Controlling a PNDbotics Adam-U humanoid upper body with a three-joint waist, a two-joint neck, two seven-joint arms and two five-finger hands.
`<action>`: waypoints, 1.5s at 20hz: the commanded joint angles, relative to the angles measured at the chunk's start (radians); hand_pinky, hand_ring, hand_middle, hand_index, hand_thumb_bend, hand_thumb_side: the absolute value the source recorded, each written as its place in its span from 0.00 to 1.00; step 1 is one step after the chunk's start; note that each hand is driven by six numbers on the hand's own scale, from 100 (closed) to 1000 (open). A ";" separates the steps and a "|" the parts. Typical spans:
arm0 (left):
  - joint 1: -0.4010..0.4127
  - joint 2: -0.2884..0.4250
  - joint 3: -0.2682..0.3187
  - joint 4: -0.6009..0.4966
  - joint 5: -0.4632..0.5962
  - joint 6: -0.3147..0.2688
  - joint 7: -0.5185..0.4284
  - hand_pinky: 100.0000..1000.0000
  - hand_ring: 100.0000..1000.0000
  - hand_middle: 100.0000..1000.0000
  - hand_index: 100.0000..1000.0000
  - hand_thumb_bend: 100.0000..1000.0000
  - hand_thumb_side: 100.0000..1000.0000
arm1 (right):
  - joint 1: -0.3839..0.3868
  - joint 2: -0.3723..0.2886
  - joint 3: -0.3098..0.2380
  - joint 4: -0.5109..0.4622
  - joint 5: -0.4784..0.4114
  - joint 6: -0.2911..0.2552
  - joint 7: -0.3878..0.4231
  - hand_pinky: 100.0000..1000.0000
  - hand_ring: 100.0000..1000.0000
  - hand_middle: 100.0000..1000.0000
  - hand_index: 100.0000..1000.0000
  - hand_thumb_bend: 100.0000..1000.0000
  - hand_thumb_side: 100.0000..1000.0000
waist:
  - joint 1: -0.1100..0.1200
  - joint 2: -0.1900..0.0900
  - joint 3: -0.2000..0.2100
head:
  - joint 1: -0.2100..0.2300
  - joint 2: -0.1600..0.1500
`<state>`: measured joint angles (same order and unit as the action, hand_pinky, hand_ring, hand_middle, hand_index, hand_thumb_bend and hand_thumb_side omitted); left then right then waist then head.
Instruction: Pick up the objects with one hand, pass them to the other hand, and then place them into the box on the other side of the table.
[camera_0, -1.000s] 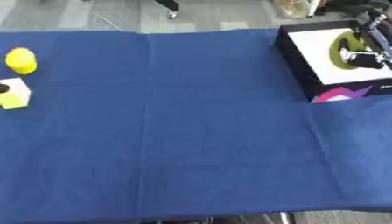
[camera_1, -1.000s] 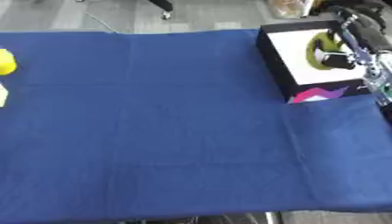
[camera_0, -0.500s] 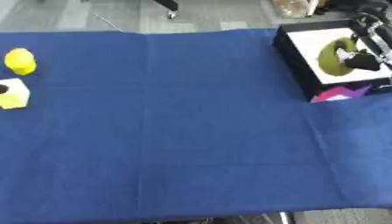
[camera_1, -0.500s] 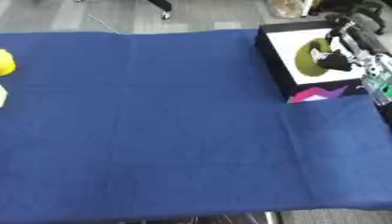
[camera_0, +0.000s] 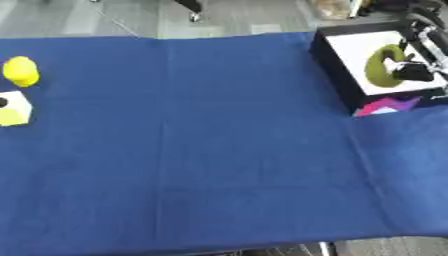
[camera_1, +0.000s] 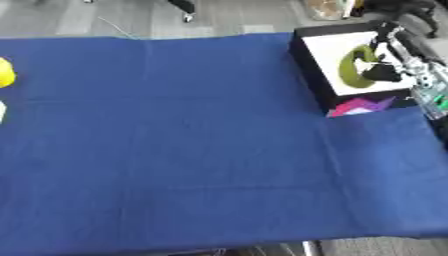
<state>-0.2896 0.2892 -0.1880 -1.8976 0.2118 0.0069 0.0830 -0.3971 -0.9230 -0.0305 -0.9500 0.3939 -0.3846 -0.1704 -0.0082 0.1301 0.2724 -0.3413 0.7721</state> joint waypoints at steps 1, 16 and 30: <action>-0.008 0.008 0.013 -0.012 0.002 0.000 -0.003 0.86 0.56 0.65 0.88 0.00 0.92 | -0.016 -0.038 -0.012 -0.009 -0.006 -0.016 -0.029 0.90 0.88 0.70 0.17 0.00 0.18 | -0.001 -0.014 -0.001 | -0.005 -0.002; -0.007 0.007 0.013 -0.010 0.002 0.001 -0.006 0.85 0.56 0.65 0.87 0.00 0.93 | -0.018 -0.033 -0.006 0.007 -0.096 -0.001 -0.028 0.91 0.90 0.73 0.72 0.00 0.63 | 0.000 -0.012 -0.003 | -0.006 -0.002; -0.003 0.005 0.012 -0.004 0.002 0.002 -0.009 0.85 0.56 0.65 0.87 0.00 0.93 | -0.016 -0.036 -0.005 -0.035 -0.116 -0.004 -0.009 0.93 0.91 0.75 0.77 0.00 0.52 | 0.001 -0.014 -0.004 | -0.002 -0.002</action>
<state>-0.2858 0.2888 -0.1833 -1.8919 0.2118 0.0097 0.0791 -0.4040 -0.9199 -0.0299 -0.9601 0.2859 -0.3828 -0.1804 -0.0075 0.1302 0.2700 -0.3444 0.7722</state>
